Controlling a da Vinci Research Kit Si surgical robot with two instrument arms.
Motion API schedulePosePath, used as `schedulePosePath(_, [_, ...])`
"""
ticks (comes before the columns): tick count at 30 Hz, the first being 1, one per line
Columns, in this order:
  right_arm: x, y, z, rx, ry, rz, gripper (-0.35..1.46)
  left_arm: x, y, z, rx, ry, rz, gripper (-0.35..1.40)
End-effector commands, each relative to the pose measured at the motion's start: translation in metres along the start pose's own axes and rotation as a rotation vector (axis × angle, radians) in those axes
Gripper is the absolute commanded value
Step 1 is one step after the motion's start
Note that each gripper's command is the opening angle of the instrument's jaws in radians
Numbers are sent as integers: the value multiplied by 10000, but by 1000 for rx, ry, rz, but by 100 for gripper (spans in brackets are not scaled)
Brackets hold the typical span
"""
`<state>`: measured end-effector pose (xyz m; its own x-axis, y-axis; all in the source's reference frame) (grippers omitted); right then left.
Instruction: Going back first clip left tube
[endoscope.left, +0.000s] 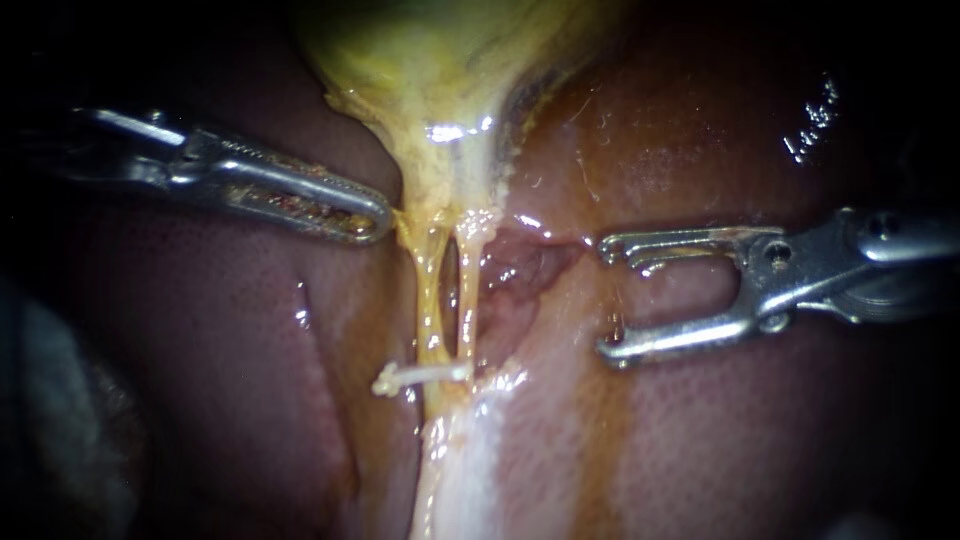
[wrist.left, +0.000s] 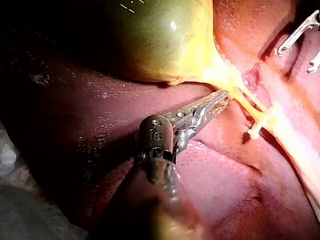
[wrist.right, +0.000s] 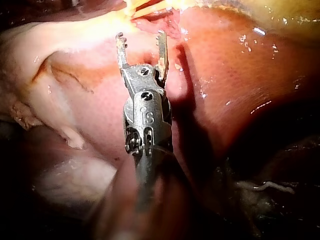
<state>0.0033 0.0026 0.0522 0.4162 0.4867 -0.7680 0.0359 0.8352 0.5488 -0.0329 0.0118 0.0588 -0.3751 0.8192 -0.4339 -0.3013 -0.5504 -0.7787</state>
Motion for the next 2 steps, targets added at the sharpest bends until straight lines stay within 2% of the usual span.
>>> schedulePosePath(1, [1, -1, 0, -3, 1, 0, 50, 1, 0, -4, -3, -1, 0, -35])
schedulePosePath(2, [1, -1, 1, -1, -3, 0, 50, 1, 0, -6, -5, -2, 0, -35])
